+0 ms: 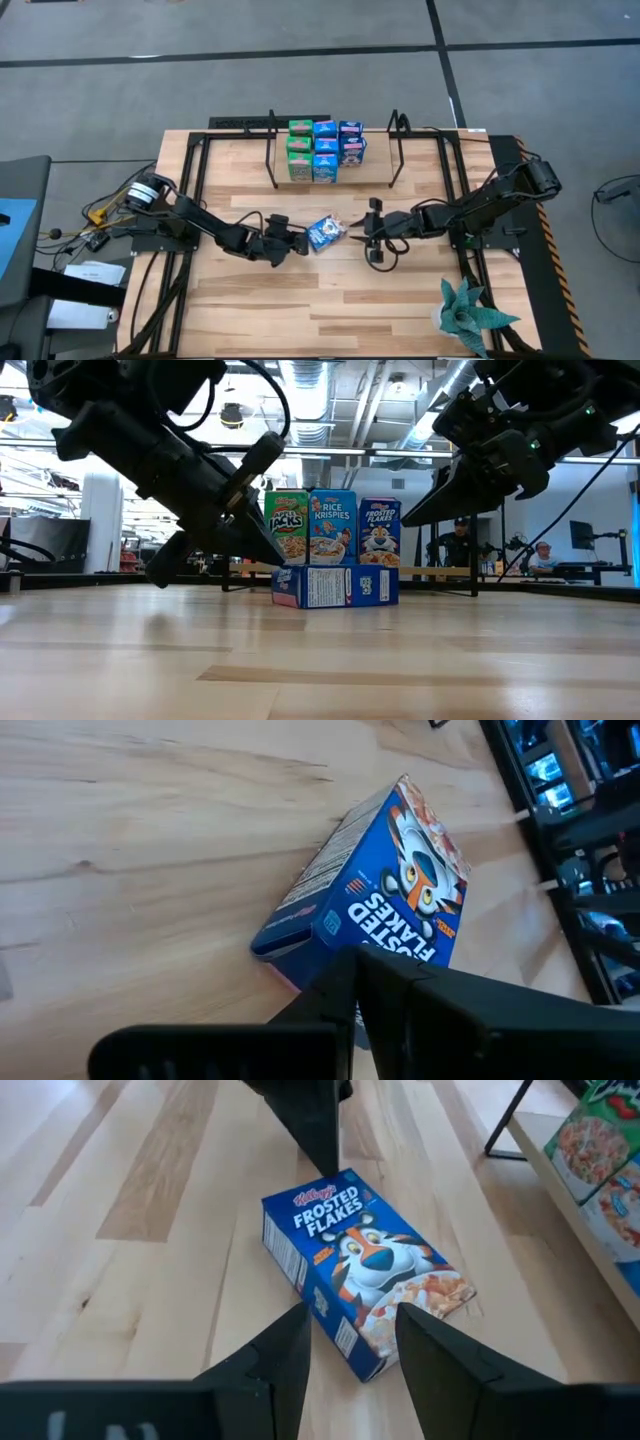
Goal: Stack cereal on shelf
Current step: Put the blue cereal box on the shelf aligned with the blue cereal box
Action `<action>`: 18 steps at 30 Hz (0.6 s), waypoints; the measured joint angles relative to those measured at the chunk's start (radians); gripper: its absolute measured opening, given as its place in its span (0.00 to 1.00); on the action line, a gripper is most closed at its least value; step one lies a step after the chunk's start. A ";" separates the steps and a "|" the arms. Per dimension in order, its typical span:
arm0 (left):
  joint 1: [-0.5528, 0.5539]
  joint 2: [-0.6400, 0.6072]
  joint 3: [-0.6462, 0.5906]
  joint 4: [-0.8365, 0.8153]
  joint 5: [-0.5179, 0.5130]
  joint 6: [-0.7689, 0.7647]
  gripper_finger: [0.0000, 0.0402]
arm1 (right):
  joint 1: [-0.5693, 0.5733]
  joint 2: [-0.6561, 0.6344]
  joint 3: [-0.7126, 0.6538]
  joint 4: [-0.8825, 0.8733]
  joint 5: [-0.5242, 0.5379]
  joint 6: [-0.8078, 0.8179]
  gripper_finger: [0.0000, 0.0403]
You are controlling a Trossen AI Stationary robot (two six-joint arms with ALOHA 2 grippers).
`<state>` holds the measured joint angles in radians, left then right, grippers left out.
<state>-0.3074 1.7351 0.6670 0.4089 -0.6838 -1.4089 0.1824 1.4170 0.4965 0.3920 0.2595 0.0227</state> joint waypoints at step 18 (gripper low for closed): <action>-0.069 -0.006 -0.002 -0.045 -0.111 -0.127 0.00 | -0.022 0.000 0.000 0.008 0.000 -0.023 0.43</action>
<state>-0.3763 1.7292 0.6655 0.3637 -0.7948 -1.5357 0.1600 1.4170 0.4961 0.4002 0.2596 -0.0006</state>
